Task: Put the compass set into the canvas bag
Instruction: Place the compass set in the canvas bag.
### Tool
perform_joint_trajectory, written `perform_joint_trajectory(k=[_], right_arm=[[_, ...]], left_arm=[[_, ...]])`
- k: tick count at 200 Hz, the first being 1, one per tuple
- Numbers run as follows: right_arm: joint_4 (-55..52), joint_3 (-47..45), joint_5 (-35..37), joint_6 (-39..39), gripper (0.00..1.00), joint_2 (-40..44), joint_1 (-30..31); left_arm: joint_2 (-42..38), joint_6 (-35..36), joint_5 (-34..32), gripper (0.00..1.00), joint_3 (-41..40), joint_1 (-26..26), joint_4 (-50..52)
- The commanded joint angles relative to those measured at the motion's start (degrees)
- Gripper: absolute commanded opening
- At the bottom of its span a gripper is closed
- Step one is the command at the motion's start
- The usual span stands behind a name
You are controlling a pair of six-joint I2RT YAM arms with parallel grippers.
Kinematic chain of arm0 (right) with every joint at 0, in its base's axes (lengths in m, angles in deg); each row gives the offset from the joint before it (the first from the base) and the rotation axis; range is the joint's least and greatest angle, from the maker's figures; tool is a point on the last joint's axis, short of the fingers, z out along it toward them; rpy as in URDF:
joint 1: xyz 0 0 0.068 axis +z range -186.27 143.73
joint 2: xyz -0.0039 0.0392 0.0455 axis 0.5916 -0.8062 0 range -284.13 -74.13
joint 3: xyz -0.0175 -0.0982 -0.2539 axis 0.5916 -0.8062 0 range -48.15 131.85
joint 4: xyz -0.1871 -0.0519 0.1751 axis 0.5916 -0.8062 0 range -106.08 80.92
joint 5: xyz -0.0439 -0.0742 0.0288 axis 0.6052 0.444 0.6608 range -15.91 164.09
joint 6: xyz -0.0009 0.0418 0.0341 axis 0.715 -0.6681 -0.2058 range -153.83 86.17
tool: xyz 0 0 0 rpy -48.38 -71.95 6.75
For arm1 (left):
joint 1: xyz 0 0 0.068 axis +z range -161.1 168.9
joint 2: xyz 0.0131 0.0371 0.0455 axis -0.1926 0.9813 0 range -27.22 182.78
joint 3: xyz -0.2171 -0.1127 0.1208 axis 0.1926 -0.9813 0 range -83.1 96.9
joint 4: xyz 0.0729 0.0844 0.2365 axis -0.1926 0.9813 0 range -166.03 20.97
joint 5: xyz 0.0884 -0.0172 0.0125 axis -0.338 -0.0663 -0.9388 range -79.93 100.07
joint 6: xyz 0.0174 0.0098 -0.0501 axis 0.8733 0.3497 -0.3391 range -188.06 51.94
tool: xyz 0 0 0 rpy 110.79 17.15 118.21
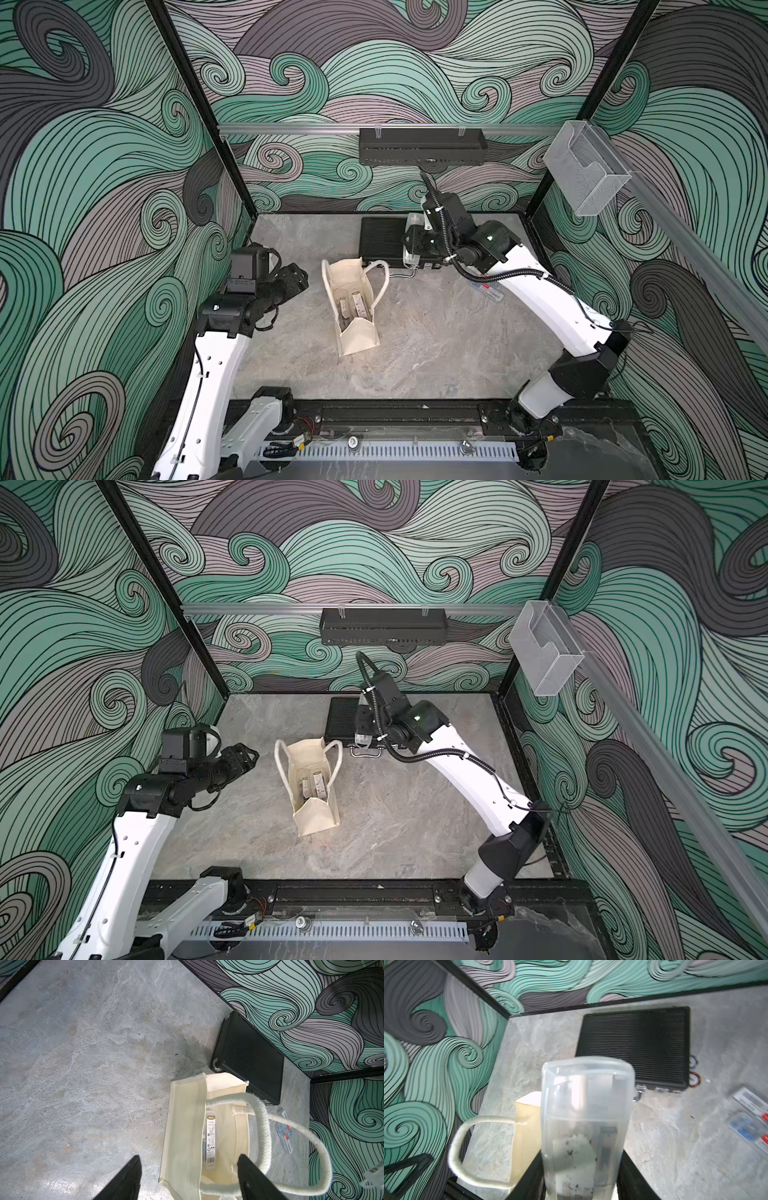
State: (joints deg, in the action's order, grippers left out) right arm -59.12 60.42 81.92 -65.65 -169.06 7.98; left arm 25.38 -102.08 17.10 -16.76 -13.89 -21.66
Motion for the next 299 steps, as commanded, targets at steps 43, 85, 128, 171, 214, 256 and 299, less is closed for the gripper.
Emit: perform_joint_trajectory(k=[43, 85, 128, 171, 214, 256, 299], right_arm=[[-8.5, 19.8, 0.0, 9.1, 0.47, -19.2, 10.9], [-11.6, 22.6, -4.1, 7.4, 0.48, -26.6, 12.4], [-16.7, 23.3, -6.5, 5.6, 0.5, -33.4, 12.6], [-19.4, 26.1, -7.2, 3.2, 0.54, -37.6, 12.7], [-21.7, 30.6, 0.5, 4.8, 0.69, -35.7, 13.6], [-21.9, 30.1, 5.0, 4.5, 0.76, -30.2, 13.6], [-21.9, 29.4, 12.2, 7.1, 0.75, -22.5, 13.4]], left_arm=[[-1.5, 0.9, -1.4, 0.74, 1.3, -0.4, 1.9], [-1.8, 1.0, -1.8, 0.74, 1.1, -0.4, 2.4], [-1.8, 0.9, -1.8, 0.74, 0.8, -0.3, 2.4], [-1.9, 0.8, -1.8, 0.74, 0.6, -0.4, 2.3], [-1.8, 0.8, -1.8, 0.74, 0.9, -0.4, 2.5], [-1.5, 1.0, -1.5, 0.74, 1.9, -0.4, 2.6], [-1.6, 0.5, -0.5, 0.74, 2.1, -0.4, 2.5]])
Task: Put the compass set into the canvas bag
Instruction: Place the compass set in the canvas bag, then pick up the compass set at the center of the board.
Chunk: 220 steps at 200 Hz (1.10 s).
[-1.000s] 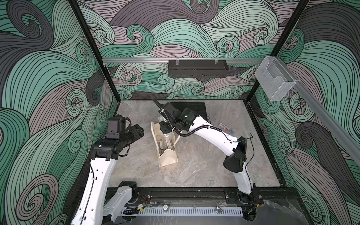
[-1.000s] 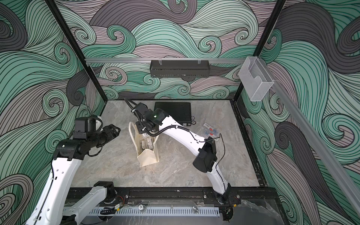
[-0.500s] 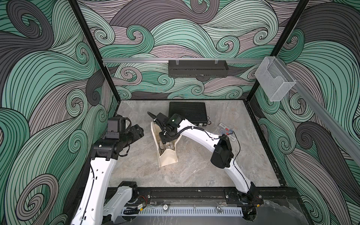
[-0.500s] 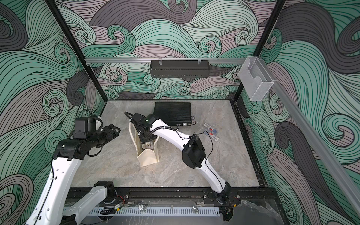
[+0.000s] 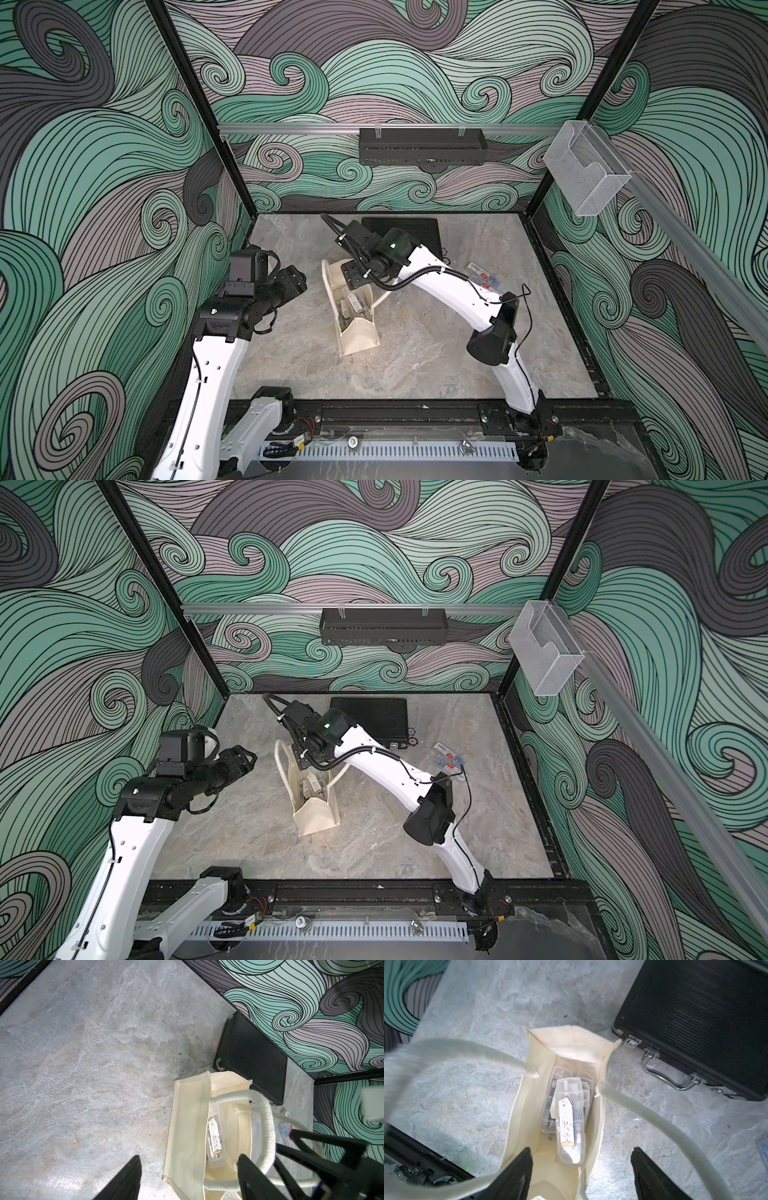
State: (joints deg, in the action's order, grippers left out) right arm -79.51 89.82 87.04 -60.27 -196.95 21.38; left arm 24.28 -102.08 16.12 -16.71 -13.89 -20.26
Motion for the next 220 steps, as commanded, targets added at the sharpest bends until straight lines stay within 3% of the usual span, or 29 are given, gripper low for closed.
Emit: perform_joint_trajectory(k=[1, 57, 95, 134, 185, 220], right_arm=[[-1.4, -0.1, 7.3, 1.8, 0.75, 5.7, 0.0], [0.1, -8.5, 12.0, 2.1, 0.77, 18.8, -7.4], [4.4, -29.3, 12.9, -1.6, 0.81, 30.9, -19.2], [13.5, -53.7, 4.5, -7.6, 0.84, 40.5, -34.7], [20.7, -67.7, -6.3, -10.5, 0.87, 37.9, -48.1], [24.6, -71.7, -6.9, -15.4, 0.92, 32.4, -53.3]], left_arm=[[-0.5, 0.5, 0.5, 0.74, 2.1, -0.4, 1.1], [-1.6, 0.4, 0.8, 0.74, 0.8, -0.4, 0.8], [-0.8, 1.0, 0.9, 0.74, 0.3, -0.4, 0.2], [0.1, 1.0, 1.5, 0.74, -0.6, -0.4, -1.4], [1.6, 1.2, 1.2, 0.74, -0.6, -0.4, -1.4], [1.5, 0.2, 0.8, 0.74, -1.0, -0.4, -1.5]])
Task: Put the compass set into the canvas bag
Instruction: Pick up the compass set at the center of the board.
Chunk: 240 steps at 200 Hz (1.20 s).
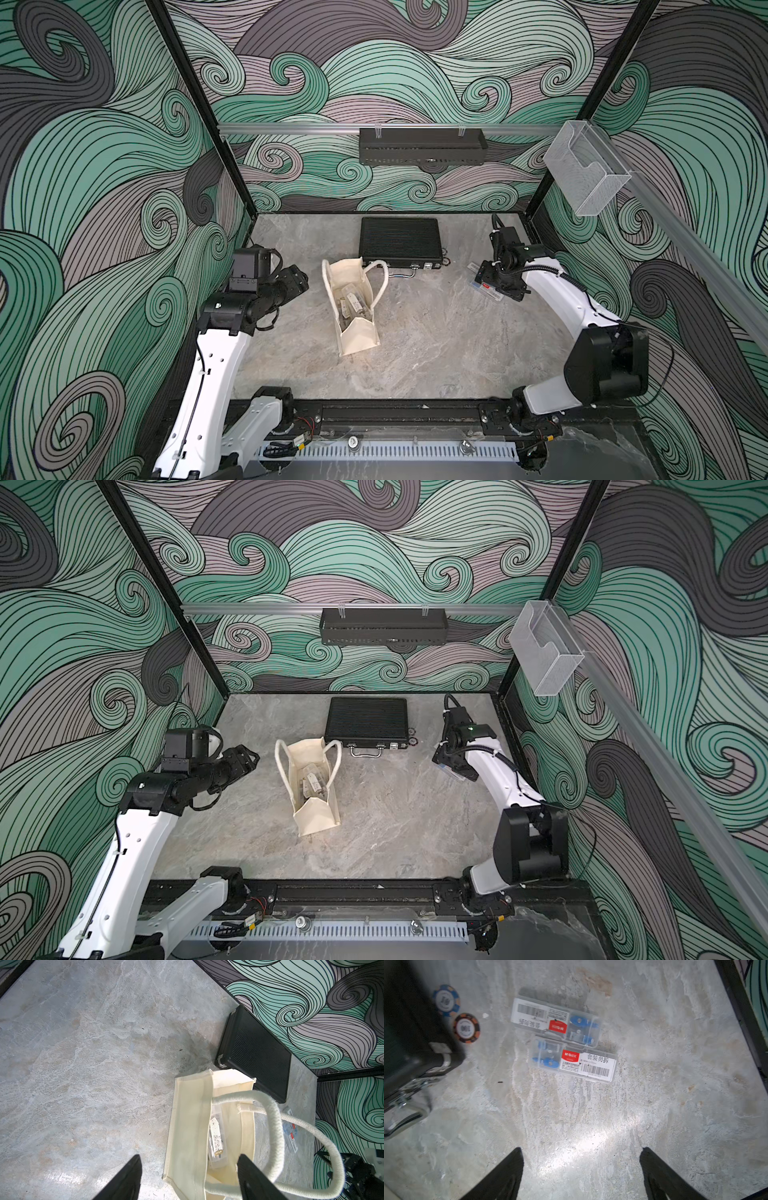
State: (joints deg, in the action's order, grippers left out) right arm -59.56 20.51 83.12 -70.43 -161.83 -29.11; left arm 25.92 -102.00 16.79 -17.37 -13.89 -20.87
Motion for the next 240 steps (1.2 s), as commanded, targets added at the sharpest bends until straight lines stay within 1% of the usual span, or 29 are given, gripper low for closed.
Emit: perform_joint_trajectory(k=[1, 27, 87, 112, 146, 169, 192, 211, 230, 240], right_arm=[[4.8, -2.5, -3.2, -5.5, 0.92, -2.8, -3.0], [7.9, -2.5, -5.9, -9.5, 0.92, -6.3, -5.1], [8.1, 2.0, -6.5, -15.4, 0.92, -14.0, -6.5], [8.1, 4.4, -5.6, -15.0, 0.92, -16.2, -7.1], [6.9, 8.1, -7.7, -12.9, 0.93, -19.6, -7.7], [7.1, 10.1, -9.1, -6.3, 0.93, -20.4, -7.6], [7.0, 11.5, -8.8, 6.1, 0.92, -20.5, -7.6], [6.3, 12.6, -12.6, 17.1, 0.9, -21.3, -7.6], [2.1, 14.5, -13.7, 25.1, 0.87, -23.8, -7.3], [0.1, 15.2, -12.9, 27.9, 0.85, -25.3, -7.1]], left_arm=[[-0.1, 0.1, 0.1, 0.74, -0.3, -0.4, -0.9], [-0.2, -0.3, -0.3, 0.74, -0.3, -0.4, -0.4], [0.2, -1.8, -0.5, 0.73, -0.3, -0.5, -0.1], [-0.3, -1.5, -1.1, 0.74, -0.5, -0.5, 0.6], [-0.7, -1.4, -1.4, 0.74, -0.8, -0.5, 0.8], [-0.7, -1.3, -1.5, 0.74, -1.0, -0.5, 1.0], [-0.8, -1.0, -1.8, 0.74, -1.1, -0.5, 1.0], [-0.6, -1.0, -1.7, 0.74, -1.1, -0.5, 0.8], [-0.2, -1.2, -1.3, 0.74, -1.1, -0.5, 0.2], [-0.1, -1.4, -1.0, 0.74, -1.2, -0.5, -0.2]])
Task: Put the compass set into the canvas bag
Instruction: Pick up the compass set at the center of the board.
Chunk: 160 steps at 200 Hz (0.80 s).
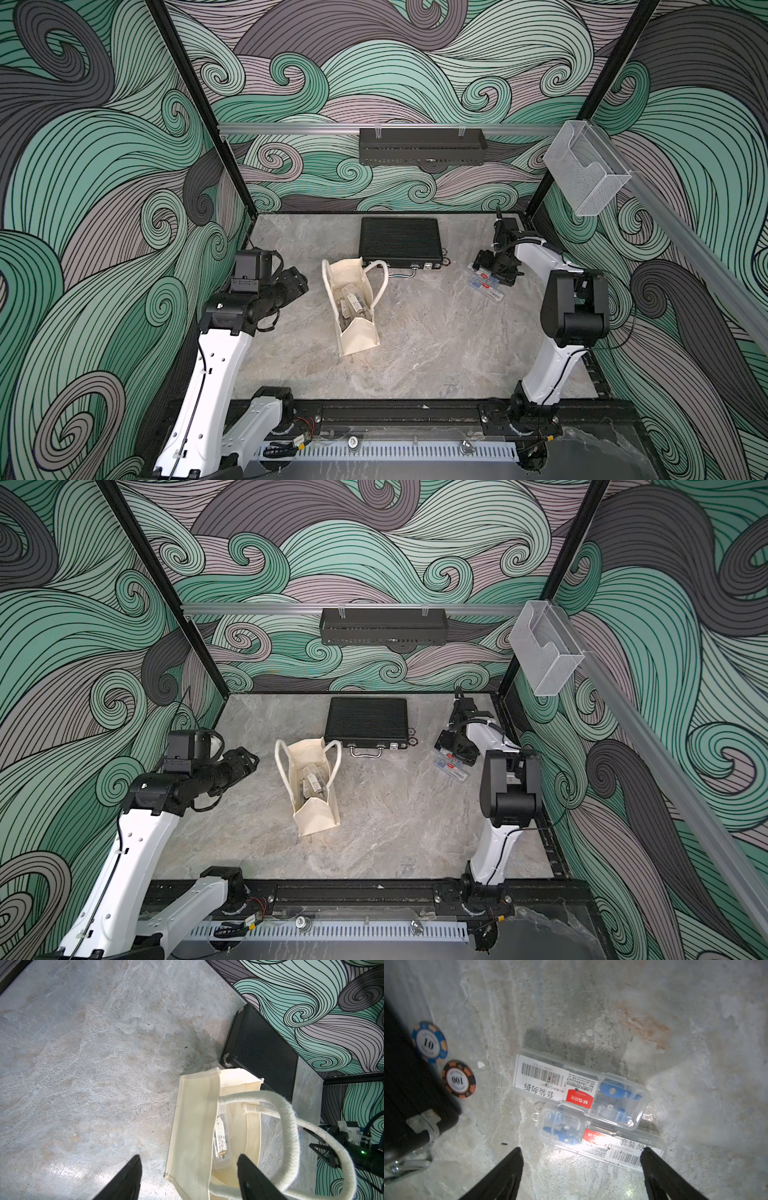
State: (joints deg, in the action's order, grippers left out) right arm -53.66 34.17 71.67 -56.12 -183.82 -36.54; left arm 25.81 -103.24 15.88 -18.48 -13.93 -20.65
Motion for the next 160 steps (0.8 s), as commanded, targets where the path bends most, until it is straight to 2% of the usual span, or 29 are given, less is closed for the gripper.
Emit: perform_joint_trajectory(k=[1, 33, 67, 105, 160], right_arm=[[-5.9, 1.5, -1.4, 13.9, 0.85, -3.4, 0.4], [-4.8, -1.1, -1.5, 18.5, 0.84, -4.0, 0.6], [-5.0, -1.5, 1.5, 22.2, 0.85, -4.8, 0.6], [-4.6, -3.1, -1.1, 22.2, 0.84, -4.8, 1.9], [-4.8, -4.8, 0.9, 20.2, 0.81, -3.2, 6.1]], left_arm=[[0.0, -0.2, 0.0, 0.74, -0.1, -0.4, -0.4], [0.4, -0.4, 0.5, 0.74, 0.5, -0.5, -0.2], [0.2, -0.5, 0.0, 0.74, 1.0, -0.6, 0.4], [0.2, -1.0, -0.3, 0.73, 1.2, -1.1, 0.3], [0.3, -0.8, -0.8, 0.74, 2.0, -1.5, 0.6]])
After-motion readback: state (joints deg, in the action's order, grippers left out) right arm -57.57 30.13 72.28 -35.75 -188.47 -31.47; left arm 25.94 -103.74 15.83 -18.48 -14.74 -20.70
